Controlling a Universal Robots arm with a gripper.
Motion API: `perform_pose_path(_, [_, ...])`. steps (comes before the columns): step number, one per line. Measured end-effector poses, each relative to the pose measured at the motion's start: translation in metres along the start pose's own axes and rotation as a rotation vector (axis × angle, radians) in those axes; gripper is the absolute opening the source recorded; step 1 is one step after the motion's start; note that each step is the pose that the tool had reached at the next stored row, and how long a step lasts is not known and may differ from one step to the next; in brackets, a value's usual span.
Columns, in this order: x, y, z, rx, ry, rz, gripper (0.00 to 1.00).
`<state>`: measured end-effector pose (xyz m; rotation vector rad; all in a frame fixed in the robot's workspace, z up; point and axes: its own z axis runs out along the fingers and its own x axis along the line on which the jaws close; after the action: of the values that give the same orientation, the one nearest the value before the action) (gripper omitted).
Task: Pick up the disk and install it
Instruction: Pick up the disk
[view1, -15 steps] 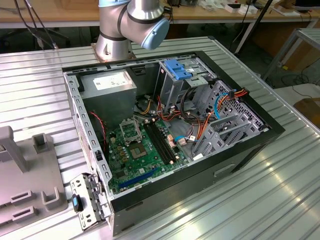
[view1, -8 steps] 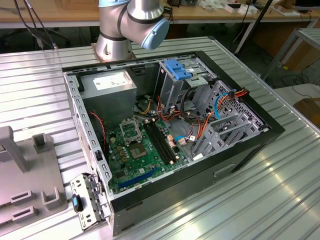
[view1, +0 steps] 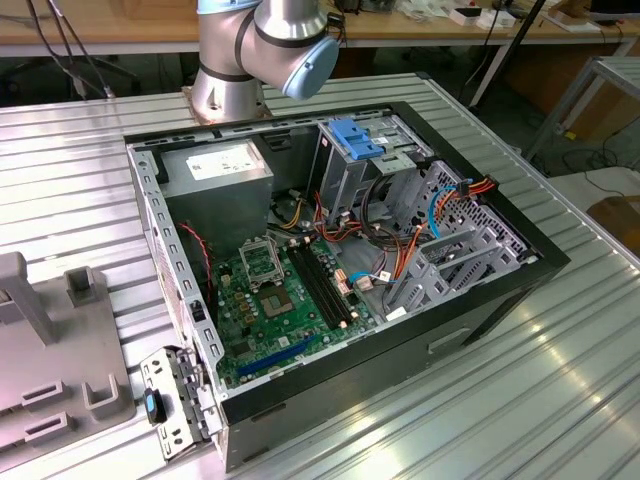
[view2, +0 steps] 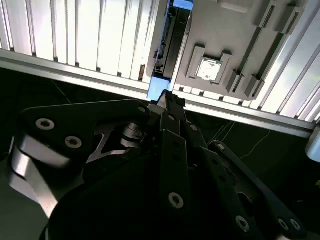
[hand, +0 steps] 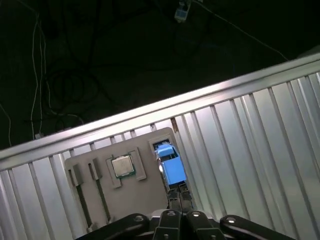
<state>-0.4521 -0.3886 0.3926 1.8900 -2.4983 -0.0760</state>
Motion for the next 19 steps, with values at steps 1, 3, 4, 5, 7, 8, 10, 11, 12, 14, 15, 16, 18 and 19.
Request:
perform_pose_path(1, [0.0,0.0,0.0,-0.0006,0.0012,-0.028,0.11])
perform_pose_path(3, [0.0,0.0,0.0,-0.0014,0.0027,-0.064,0.11])
perform_pose_path(4, [0.0,0.0,0.0,-0.0019,0.0036,-0.082,0.11])
perform_pose_path(5, [0.0,0.0,0.0,-0.0023,0.0043,-0.099,0.11])
perform_pose_path(7, [0.0,0.0,0.0,-0.0038,0.0072,-0.166,0.11])
perform_pose_path(8, [0.0,0.0,0.0,-0.0044,0.0084,-0.192,0.11])
perform_pose_path(10, [0.0,0.0,0.0,-0.0053,0.0101,-0.232,0.11])
perform_pose_path(11, [0.0,0.0,0.0,-0.0057,0.0109,-0.25,0.11])
perform_pose_path(12, [0.0,0.0,0.0,-0.0062,0.0118,-0.271,0.11])
perform_pose_path(14, [0.0,0.0,0.0,-0.0072,0.0137,-0.315,0.11])
perform_pose_path(15, [0.0,0.0,0.0,-0.008,0.0154,-0.348,0.11])
perform_pose_path(16, [0.0,0.0,0.0001,-0.0078,0.0172,-0.36,0.11])
perform_pose_path(18, [0.0,0.0005,0.0001,-0.0021,0.0258,-0.369,0.11])
perform_pose_path(19, [-0.0002,0.0012,0.0002,0.0058,0.0319,-0.369,0.11])
